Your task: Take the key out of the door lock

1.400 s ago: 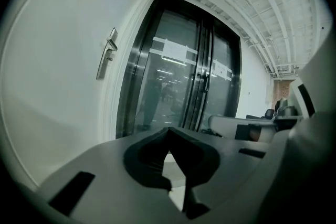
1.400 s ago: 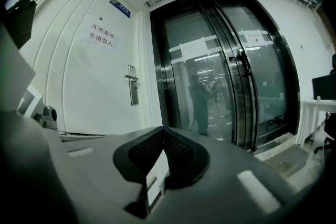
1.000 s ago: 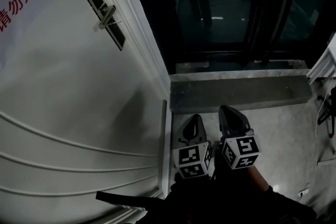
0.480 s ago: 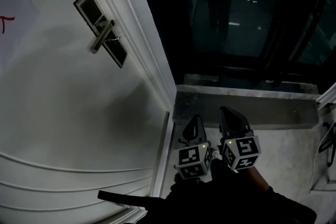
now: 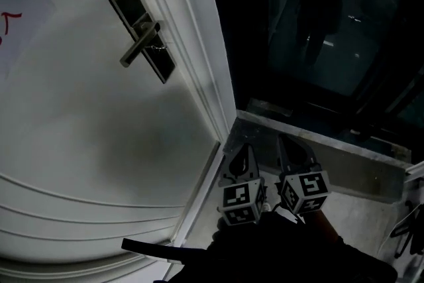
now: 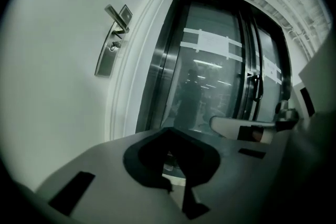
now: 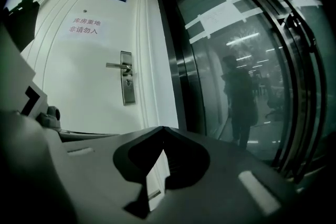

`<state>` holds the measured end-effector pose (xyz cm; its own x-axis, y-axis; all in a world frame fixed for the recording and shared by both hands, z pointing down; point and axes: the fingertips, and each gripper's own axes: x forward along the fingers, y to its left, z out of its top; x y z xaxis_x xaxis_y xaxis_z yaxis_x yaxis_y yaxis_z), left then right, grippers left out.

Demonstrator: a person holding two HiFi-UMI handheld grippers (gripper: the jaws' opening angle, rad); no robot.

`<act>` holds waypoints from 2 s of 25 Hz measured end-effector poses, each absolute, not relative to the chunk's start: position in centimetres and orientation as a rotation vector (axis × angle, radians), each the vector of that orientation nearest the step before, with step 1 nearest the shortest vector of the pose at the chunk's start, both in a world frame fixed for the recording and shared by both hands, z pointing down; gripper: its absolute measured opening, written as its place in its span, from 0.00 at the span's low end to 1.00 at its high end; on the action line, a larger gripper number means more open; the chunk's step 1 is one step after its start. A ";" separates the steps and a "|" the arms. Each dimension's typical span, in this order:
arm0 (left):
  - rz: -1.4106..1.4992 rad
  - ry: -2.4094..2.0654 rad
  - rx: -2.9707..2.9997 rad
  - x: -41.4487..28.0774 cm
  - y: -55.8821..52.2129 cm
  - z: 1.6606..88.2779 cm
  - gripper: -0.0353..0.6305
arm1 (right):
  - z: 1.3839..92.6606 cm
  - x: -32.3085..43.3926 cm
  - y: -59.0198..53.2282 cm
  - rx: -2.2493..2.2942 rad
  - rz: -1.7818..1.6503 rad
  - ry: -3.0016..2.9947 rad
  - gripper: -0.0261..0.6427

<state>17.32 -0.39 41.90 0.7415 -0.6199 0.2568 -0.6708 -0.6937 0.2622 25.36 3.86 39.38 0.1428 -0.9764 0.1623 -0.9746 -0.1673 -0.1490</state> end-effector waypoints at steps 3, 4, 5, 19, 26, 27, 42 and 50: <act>0.189 -1.087 2.564 16.2 -1.9 41.4 0.05 | 39.4 25.1 1.8 -2.312 -0.354 2.095 0.04; 0.184 -1.124 2.547 15.6 -2.5 41.3 0.05 | 39.3 24.9 1.0 -2.290 -0.341 2.120 0.04; 0.180 -1.162 2.526 14.9 -3.1 41.4 0.05 | 39.1 24.5 0.2 -2.265 -0.329 2.145 0.04; 0.070 -1.439 2.384 8.3 -15.0 39.8 0.05 | 34.3 18.4 -14.2 -1.950 -0.109 2.462 0.04; 0.017 -1.442 2.395 7.7 -20.6 39.0 0.05 | 30.1 15.6 -20.3 -1.739 0.124 2.624 0.06; 0.013 -1.448 2.383 7.4 -21.2 38.8 0.05 | 29.6 15.4 -21.0 -1.738 0.183 2.636 0.08; -0.057 -1.455 2.392 6.8 -25.0 36.7 0.05 | 24.3 12.2 -26.5 -1.751 1.306 2.694 0.08; -0.116 -1.535 2.348 6.4 -25.6 34.7 0.05 | 24.0 10.9 -27.8 -1.646 1.497 2.713 0.08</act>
